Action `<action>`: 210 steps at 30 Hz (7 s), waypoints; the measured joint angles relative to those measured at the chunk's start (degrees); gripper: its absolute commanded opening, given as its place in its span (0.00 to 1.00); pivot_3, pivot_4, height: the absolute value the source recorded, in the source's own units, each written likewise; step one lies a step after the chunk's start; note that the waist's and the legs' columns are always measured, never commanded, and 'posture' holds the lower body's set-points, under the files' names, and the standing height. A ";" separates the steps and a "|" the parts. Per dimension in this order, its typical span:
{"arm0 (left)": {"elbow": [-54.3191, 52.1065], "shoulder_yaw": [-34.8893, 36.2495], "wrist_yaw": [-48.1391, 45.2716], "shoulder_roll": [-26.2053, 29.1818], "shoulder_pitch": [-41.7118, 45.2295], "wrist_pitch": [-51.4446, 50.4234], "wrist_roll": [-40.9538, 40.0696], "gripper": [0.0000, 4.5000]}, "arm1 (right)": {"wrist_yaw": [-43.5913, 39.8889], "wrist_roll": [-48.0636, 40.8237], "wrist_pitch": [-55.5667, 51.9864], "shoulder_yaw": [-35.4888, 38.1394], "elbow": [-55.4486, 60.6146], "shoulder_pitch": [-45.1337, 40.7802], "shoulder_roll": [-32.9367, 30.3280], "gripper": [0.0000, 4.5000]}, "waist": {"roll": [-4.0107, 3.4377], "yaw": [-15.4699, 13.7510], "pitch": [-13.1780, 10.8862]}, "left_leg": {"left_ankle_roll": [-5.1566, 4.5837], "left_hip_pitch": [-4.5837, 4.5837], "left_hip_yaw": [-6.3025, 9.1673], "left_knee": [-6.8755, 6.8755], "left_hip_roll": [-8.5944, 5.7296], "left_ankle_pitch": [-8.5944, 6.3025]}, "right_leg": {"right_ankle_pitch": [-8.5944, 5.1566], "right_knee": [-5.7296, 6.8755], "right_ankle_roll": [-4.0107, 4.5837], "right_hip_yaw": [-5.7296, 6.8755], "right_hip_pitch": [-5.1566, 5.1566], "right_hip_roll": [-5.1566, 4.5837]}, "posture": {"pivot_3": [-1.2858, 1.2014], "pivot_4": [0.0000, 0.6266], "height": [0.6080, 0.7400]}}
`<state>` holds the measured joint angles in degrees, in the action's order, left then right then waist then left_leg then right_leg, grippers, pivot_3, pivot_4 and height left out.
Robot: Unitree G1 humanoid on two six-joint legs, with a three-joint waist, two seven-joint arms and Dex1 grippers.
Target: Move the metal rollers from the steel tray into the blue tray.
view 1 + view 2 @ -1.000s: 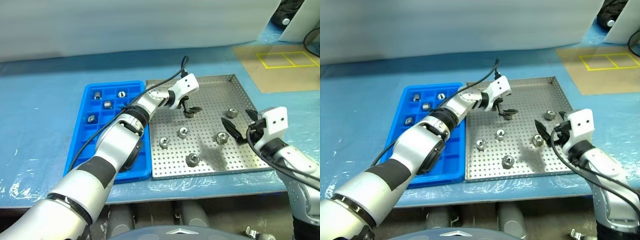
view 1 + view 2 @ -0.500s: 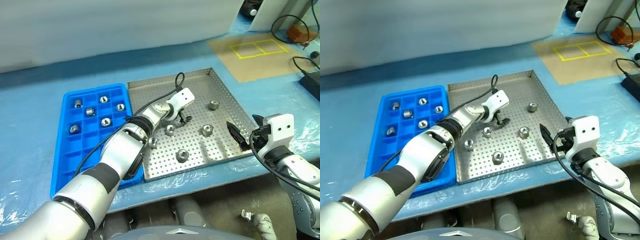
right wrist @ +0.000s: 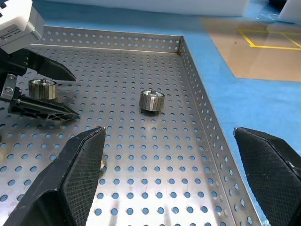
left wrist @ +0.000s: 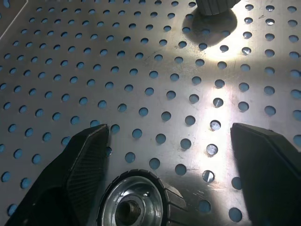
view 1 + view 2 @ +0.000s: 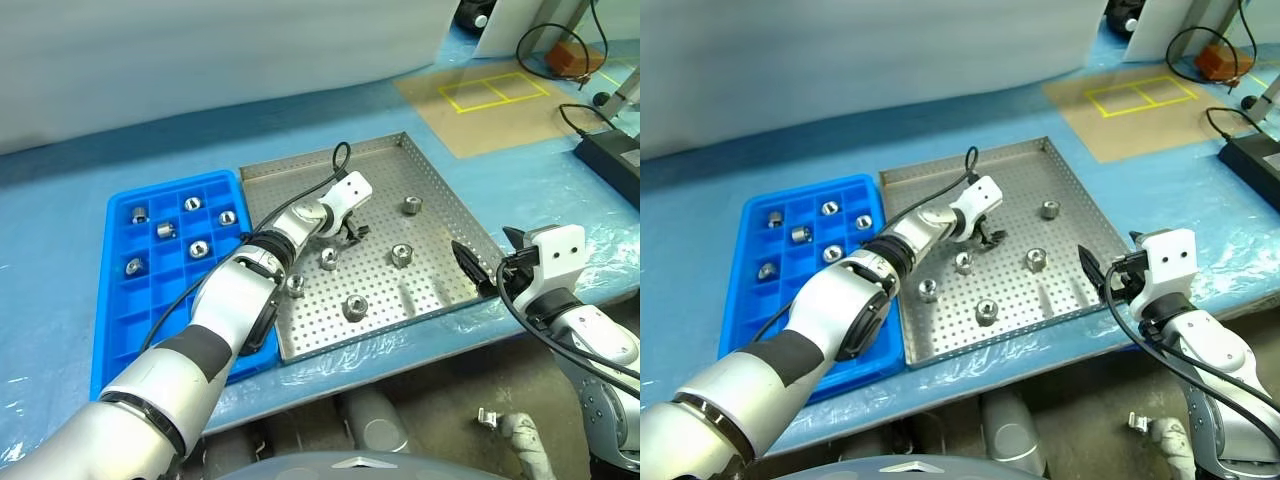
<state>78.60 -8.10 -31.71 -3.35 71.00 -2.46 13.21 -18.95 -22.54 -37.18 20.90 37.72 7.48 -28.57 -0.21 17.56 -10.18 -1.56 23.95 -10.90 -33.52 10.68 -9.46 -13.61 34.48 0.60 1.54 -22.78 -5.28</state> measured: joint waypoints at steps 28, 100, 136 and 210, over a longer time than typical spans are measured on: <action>-1.73 5.80 -21.34 7.19 -2.21 3.35 -4.09 0.42 | -2.20 2.31 1.96 -5.11 -6.94 -7.03 -0.51 1.00 | -0.03 -0.26 -0.01 | -0.03 0.18 0.45 0.20 -0.01 0.01 | 0.15 -0.19 0.27 0.28 0.11 -0.09 | 0.27 0.24 1.00; -90.64 17.40 -21.33 44.67 -69.31 -18.90 -32.21 0.42 | -44.28 0.91 5.32 -33.37 -39.13 -41.41 5.93 1.00 | -0.07 -23.09 -0.13 | 1.83 -0.79 0.45 1.38 0.95 0.91 | -0.33 1.22 1.30 -0.04 -0.47 0.91 | 0.57 0.24 1.00; -54.01 -6.10 -29.50 18.56 -24.65 -4.96 -25.83 0.85 | -30.51 -4.26 -3.41 -13.44 -18.27 -23.78 -8.18 1.00 | -0.13 -21.02 -0.02 | 2.09 -0.83 0.37 1.16 1.00 1.10 | -0.15 1.26 1.44 -0.21 -0.40 1.08 | 0.35 0.24 1.00; -19.07 2.72 -47.78 11.34 -5.18 16.40 -14.44 0.39 | -12.18 -7.29 -4.20 -8.23 -4.88 -10.22 -8.13 1.00 | -0.19 -12.22 0.04 | 0.72 -0.64 0.32 0.80 0.78 0.48 | -0.02 0.36 1.22 -0.19 0.05 0.84 | 0.33 0.24 1.00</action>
<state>59.53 -5.38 -79.49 7.98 65.82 13.94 -1.23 -31.13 -29.84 -41.38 12.67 32.84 -2.74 -36.70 -0.39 5.34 -10.14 -0.84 23.31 -10.59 -32.72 11.46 -8.97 -13.63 34.83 1.82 1.34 -22.73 -4.44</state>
